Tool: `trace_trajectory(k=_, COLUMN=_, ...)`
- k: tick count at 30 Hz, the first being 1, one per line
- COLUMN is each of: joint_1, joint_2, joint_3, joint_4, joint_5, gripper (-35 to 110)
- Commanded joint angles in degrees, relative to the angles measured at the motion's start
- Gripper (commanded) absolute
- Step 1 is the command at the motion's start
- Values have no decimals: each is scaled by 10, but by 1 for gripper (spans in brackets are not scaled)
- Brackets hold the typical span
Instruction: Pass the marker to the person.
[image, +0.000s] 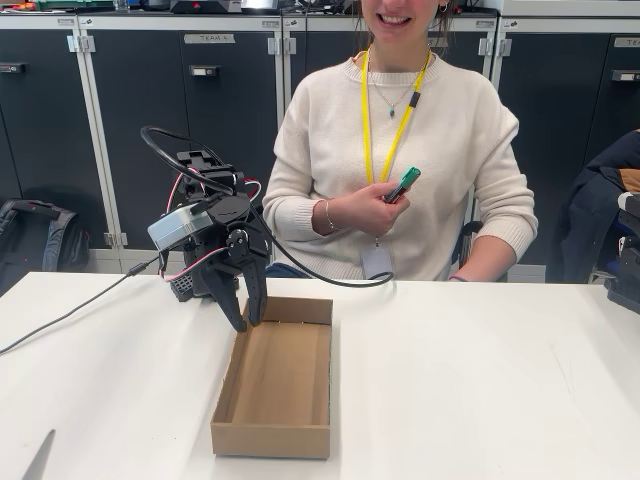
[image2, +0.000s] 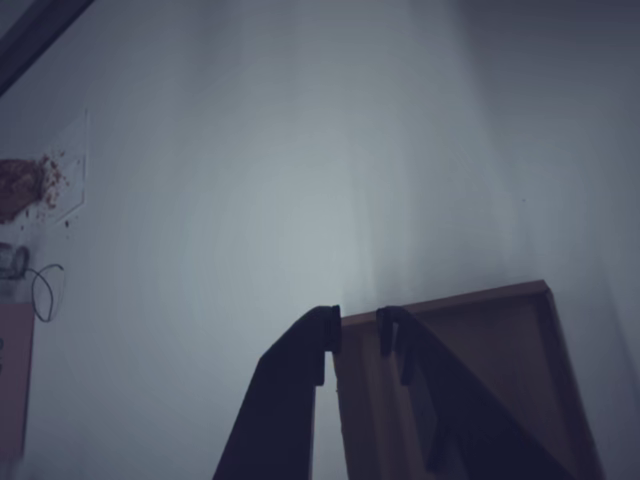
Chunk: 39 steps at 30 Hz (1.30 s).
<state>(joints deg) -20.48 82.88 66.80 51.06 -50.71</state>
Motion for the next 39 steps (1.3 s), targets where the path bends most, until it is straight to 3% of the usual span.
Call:
trace_trajectory(k=1, joint_1=2, joint_2=50, joint_3=-3, joint_4=-13, joint_5=-3, gripper=7)
trace_trajectory(k=39, joint_1=-2, joint_2=55, joint_3=-7, joint_4=-6, joint_5=-8, gripper=7)
